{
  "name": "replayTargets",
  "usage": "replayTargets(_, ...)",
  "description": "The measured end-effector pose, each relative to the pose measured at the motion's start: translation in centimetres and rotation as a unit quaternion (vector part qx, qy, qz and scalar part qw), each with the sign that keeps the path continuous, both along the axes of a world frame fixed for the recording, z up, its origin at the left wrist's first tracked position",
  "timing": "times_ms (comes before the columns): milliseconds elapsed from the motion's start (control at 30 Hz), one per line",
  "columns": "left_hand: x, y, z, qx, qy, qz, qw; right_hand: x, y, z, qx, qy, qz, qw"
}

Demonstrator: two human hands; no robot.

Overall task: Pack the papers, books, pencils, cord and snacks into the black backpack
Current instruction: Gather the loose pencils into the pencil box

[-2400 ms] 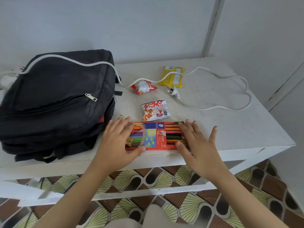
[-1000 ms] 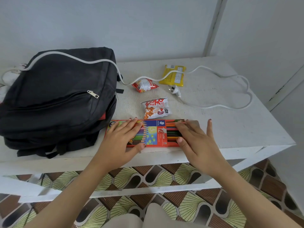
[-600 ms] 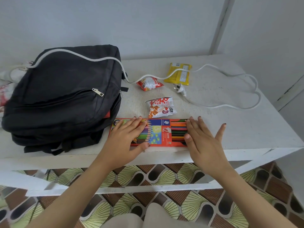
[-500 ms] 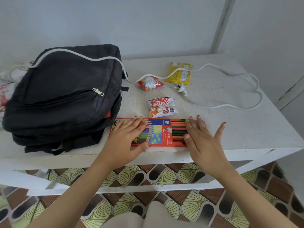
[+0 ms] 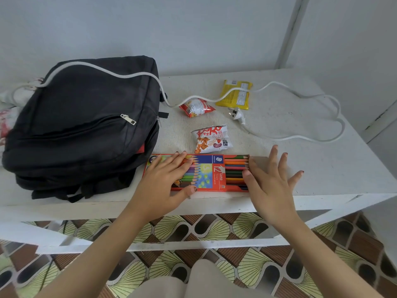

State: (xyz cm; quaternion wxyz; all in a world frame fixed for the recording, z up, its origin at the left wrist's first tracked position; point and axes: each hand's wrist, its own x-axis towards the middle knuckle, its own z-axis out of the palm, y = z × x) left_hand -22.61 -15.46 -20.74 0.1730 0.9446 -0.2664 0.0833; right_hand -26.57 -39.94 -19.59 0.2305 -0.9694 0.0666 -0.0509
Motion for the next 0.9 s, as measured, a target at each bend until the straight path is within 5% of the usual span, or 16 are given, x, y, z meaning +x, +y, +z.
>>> replayTargets(200,0.0,0.0,0.0,0.009,0.000,0.001,1.000,-0.1,-0.2,0.4,-0.031,0.041,0.026,0.998)
replayTargets(367,-0.1,-0.1,0.1,0.015,0.006,0.004,1.000,-1.4,0.0,0.3,-0.035,-0.009,-0.003,0.999)
replayTargets(567,-0.1,0.1,0.1,0.027,0.026,0.026,0.999,-2.0,-0.7,0.5,0.223,-0.104,0.011,0.969)
replayTargets(767,0.1,0.2,0.5,0.029,0.034,0.025,0.999,-1.0,-2.7,0.1,0.093,-0.066,0.163,0.980)
replayTargets(900,0.2,0.2,0.9,0.019,0.042,0.020,0.999,0.0,-4.1,0.8,0.092,-0.039,0.193,0.976)
